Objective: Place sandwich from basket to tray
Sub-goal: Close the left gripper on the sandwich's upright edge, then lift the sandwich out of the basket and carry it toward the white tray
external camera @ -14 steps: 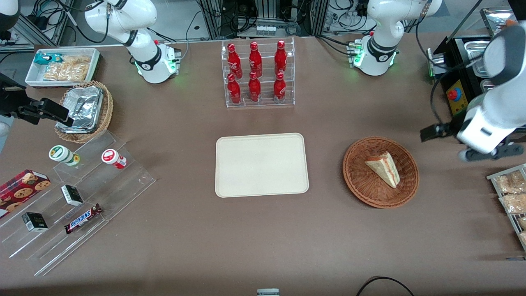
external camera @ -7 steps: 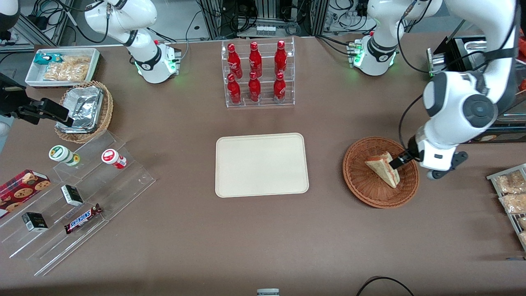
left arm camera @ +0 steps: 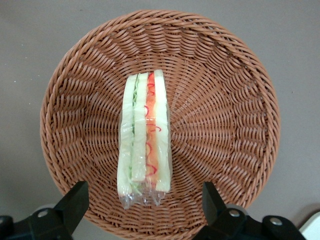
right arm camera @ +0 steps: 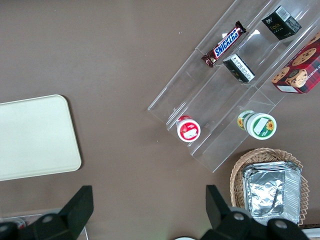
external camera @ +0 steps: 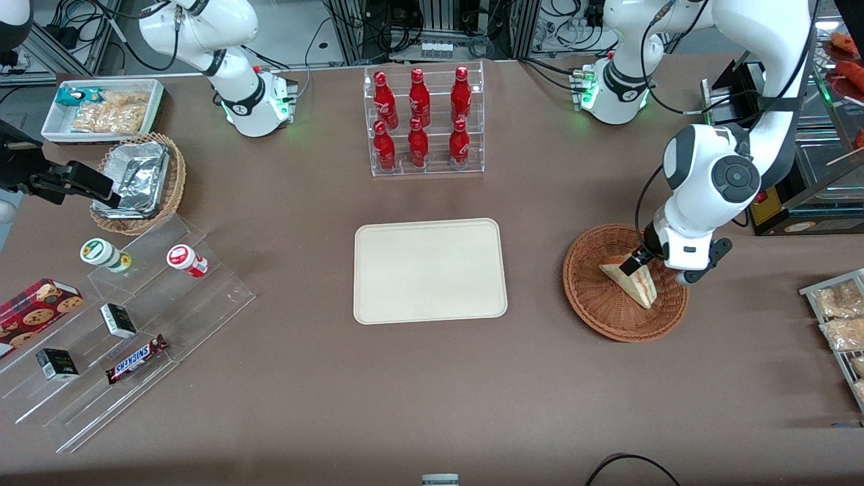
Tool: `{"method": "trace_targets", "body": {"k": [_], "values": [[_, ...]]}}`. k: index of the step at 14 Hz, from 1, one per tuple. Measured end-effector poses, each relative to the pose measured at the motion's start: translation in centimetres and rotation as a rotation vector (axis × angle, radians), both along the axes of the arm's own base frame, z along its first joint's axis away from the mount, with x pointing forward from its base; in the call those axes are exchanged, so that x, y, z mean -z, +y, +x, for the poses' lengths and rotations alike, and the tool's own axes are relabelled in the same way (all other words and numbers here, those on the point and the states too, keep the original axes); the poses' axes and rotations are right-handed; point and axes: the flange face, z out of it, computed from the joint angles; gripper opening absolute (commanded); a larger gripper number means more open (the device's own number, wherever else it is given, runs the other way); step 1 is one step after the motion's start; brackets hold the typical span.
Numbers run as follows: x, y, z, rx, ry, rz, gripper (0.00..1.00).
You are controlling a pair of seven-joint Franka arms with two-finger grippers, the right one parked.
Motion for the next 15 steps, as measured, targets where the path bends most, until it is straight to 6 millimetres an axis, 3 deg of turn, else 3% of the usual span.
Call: {"method": "trace_targets", "body": {"k": [3, 4, 6, 7, 9, 12, 13, 15], "values": [[2.6, 0.0, 0.2, -0.003, -0.016, -0.009, 1.00], [3.8, 0.0, 0.3, -0.004, -0.019, -0.013, 0.94], [5.7, 0.2, 0.5, -0.011, -0.016, -0.017, 0.31], [6.1, 0.4, 0.5, -0.015, -0.013, -0.018, 0.16], [6.1, 0.7, 0.7, -0.020, -0.017, -0.018, 0.09], [4.9, 0.6, 1.0, -0.010, -0.023, -0.016, 0.07], [3.8, 0.7, 1.0, 0.011, -0.005, -0.011, 0.07], [-0.6, 0.6, 1.3, 0.049, 0.048, 0.003, 0.07]]}}
